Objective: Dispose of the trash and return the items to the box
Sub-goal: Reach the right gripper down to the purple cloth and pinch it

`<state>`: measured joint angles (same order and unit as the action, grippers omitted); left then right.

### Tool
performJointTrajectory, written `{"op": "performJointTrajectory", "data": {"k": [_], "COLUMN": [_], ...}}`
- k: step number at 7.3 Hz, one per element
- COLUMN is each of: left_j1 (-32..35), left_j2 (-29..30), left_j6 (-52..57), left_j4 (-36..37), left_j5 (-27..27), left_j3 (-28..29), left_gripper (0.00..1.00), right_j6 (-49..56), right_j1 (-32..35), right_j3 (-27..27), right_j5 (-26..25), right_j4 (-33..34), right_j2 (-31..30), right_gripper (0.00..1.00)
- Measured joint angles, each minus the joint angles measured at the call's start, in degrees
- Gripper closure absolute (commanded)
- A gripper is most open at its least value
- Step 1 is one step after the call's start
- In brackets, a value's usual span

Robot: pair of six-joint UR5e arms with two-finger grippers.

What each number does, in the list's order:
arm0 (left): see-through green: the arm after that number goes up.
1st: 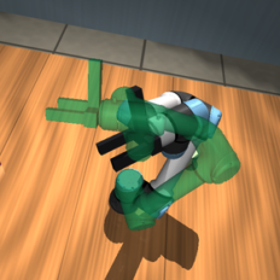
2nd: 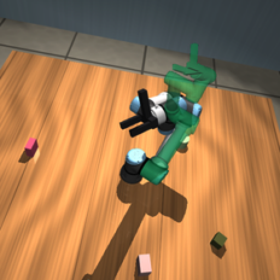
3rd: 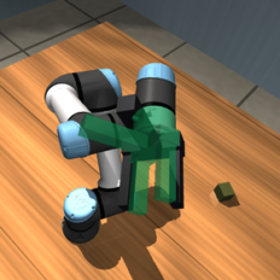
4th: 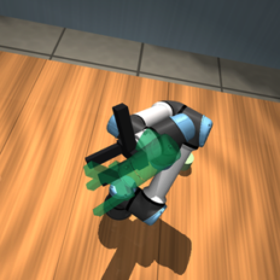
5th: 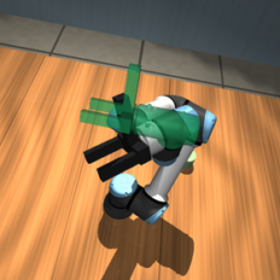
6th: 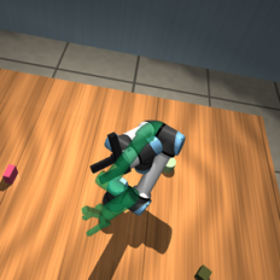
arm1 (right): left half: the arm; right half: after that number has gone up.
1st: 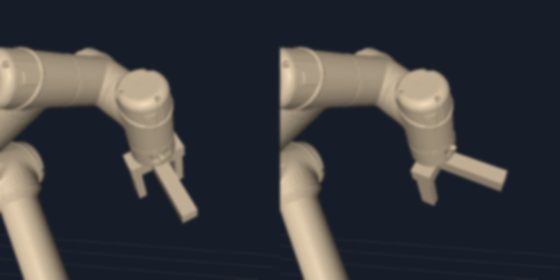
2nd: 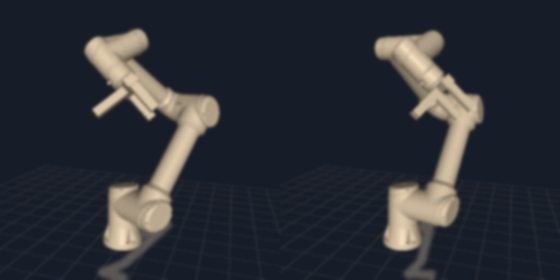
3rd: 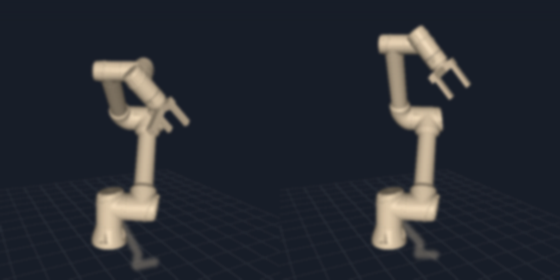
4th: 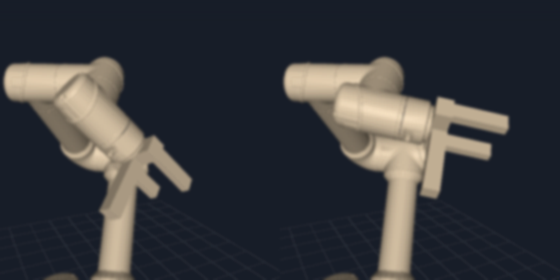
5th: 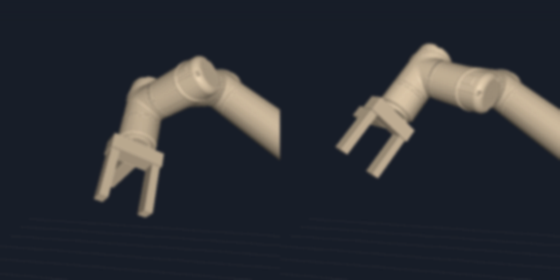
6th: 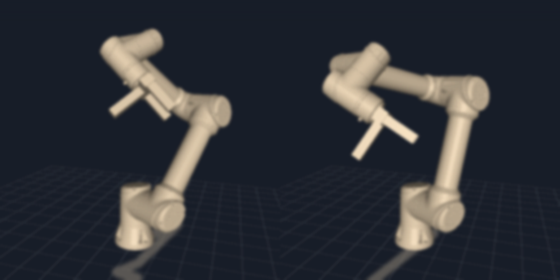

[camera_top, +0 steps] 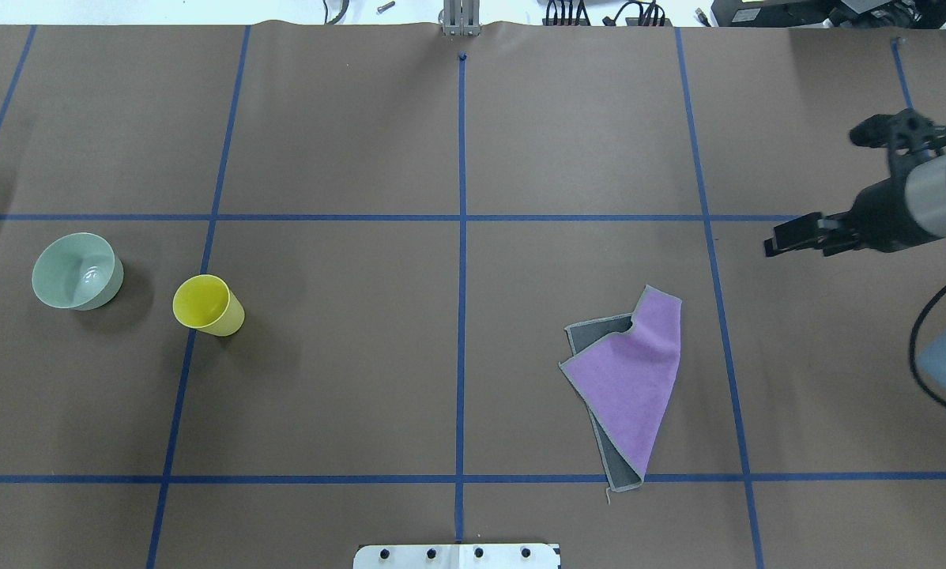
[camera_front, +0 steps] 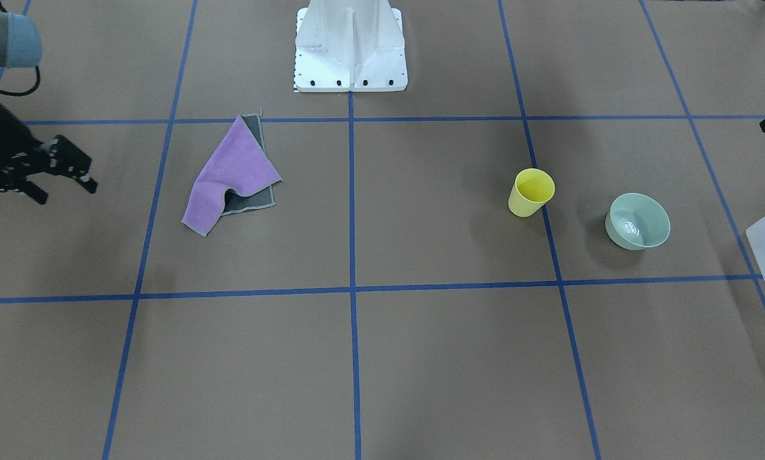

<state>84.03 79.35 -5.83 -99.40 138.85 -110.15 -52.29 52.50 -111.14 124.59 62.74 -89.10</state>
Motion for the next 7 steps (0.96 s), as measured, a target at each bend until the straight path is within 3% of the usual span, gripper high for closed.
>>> {"op": "performJointTrajectory", "data": {"k": [3, 7], "left_j1": [0.1, 0.0], "left_j2": [-0.2, -0.2], "left_j6": [0.1, 0.2], "left_j4": [0.0, -0.1], "left_j5": [1.7, 2.4], "left_j3": [1.7, 4.2], "left_gripper": [0.02, 0.02], "right_j6": [-3.1, 6.5], "right_j1": [-18.1, -24.7], "right_j3": [-1.2, 2.2], "right_j5": [-13.8, -23.6], "right_j4": [2.6, 4.4], "right_j2": [6.3, 10.0], "right_gripper": [0.23, 0.26]}}
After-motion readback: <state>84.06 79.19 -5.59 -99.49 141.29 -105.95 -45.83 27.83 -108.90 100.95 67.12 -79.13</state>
